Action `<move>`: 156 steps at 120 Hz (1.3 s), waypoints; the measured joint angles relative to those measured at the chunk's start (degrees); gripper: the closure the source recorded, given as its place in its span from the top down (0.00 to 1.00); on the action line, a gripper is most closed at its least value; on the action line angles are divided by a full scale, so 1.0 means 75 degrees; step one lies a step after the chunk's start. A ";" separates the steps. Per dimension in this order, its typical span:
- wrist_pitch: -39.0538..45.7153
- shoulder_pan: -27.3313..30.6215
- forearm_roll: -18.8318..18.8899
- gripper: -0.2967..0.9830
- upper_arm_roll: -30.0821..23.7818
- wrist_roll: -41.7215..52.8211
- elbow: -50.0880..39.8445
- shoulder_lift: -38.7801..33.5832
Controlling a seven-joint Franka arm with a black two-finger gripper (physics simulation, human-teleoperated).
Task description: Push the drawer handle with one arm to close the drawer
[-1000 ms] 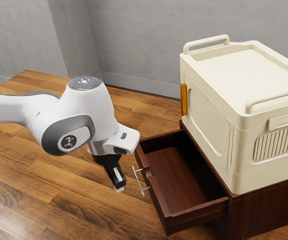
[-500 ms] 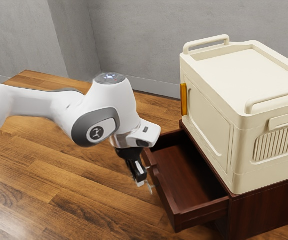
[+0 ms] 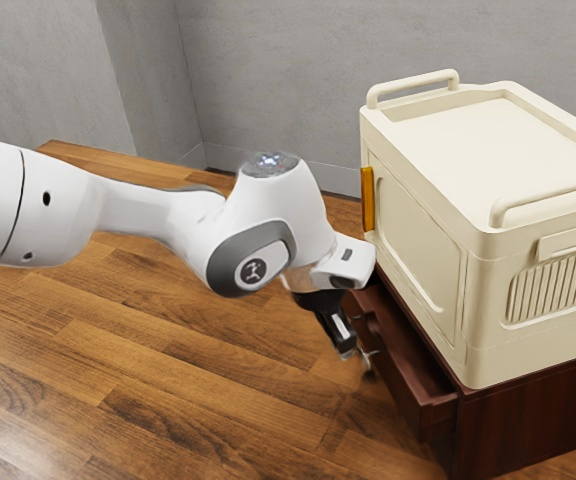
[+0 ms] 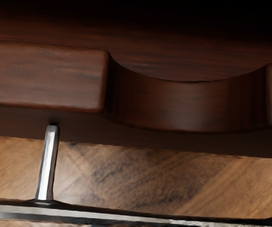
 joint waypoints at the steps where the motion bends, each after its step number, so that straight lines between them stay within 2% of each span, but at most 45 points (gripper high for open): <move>1: 0.0026 0.0001 0.0006 0.28 -0.0001 0.0002 0.0005 0.0009; 42: 0.0793 0.0006 0.0296 0.28 -0.0014 0.0080 0.0553 0.0554; 108: 0.1401 0.0038 0.0287 0.28 -0.0029 0.0230 0.0620 0.0868; 115: 0.1540 0.0065 0.0267 0.30 -0.0027 0.0268 0.0612 0.0938; 121: 0.1553 0.0063 0.0213 0.26 -0.0029 0.0305 0.0431 0.0676; 130: 0.0747 0.0159 0.0126 0.31 0.0005 0.0116 -0.0708 -0.1265; 138: -0.0504 0.0218 -0.0146 0.36 0.0478 -0.0113 -0.1097 -0.2493; 146: -0.1885 0.0863 -0.0310 0.47 0.1301 -0.0314 -0.0042 -0.2752; 156: -0.3551 0.1449 -0.0428 0.57 0.1944 -0.0524 0.2518 -0.1932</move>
